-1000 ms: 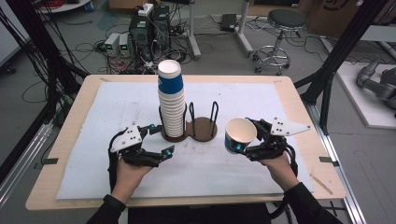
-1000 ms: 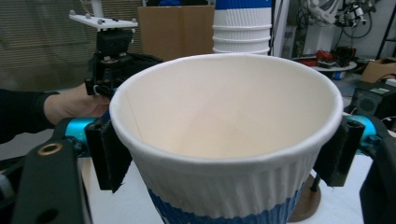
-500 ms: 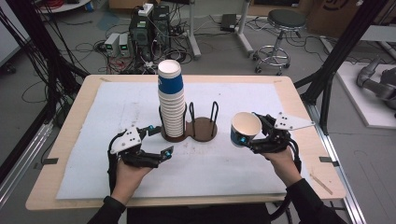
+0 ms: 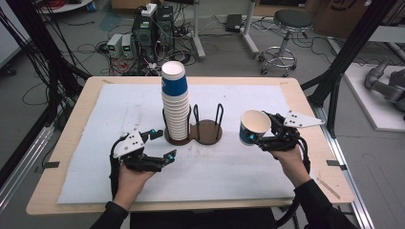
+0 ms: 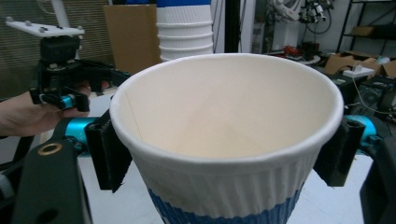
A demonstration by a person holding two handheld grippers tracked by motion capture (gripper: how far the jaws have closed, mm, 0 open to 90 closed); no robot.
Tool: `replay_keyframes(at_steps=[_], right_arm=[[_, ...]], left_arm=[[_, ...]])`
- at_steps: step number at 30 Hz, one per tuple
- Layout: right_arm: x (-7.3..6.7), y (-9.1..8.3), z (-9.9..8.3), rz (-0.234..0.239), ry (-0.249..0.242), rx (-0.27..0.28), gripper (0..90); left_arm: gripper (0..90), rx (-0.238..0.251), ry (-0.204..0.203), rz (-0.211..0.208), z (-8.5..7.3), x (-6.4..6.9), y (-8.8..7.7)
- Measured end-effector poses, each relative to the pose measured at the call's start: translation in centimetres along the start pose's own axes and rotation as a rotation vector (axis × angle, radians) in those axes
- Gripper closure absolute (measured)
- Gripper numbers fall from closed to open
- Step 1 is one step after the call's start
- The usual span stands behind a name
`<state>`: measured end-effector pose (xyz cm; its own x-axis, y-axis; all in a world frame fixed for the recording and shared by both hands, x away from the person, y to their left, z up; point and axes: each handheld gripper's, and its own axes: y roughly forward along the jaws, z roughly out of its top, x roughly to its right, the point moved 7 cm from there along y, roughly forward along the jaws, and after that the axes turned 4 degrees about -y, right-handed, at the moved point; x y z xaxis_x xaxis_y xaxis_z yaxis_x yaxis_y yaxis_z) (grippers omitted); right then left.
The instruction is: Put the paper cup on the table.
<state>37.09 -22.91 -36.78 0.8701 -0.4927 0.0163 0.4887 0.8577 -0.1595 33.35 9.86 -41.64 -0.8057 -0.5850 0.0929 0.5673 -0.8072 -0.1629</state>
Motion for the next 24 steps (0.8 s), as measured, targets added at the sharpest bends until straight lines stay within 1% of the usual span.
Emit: replay_keyframes(at_steps=[5,8,10,12,18,22,24], right_arm=[[0.9,0.0,-0.2,-0.023,-0.006,-0.001,20.6],[1.6,-0.1,-0.4,-0.040,0.004,-0.008,20.7],[2.0,-0.1,-0.6,-0.046,-0.006,-0.013,20.7],[2.5,-0.3,-0.7,-0.061,0.003,-0.016,20.7],[4.3,-0.7,-1.2,-0.118,-0.001,-0.020,20.7],[5.4,-0.9,-1.7,-0.169,-0.006,-0.030,20.7],[5.8,-0.9,-2.0,-0.191,0.001,-0.039,20.7]], left_arm=[[15.5,0.006,-0.012,0.006,-0.1,-0.2,-0.3],[15.5,0.006,-0.009,0.007,0.0,-0.2,-0.3],[15.4,0.004,-0.010,0.009,-0.1,-0.1,-0.3],[15.5,0.007,-0.012,0.008,-0.1,-0.2,-0.4],[15.5,0.005,-0.011,0.021,-0.2,-0.4,-0.6],[15.4,0.006,-0.016,0.035,-0.3,-0.6,-0.8],[15.5,0.007,-0.015,0.036,-0.3,-0.6,-0.9]])
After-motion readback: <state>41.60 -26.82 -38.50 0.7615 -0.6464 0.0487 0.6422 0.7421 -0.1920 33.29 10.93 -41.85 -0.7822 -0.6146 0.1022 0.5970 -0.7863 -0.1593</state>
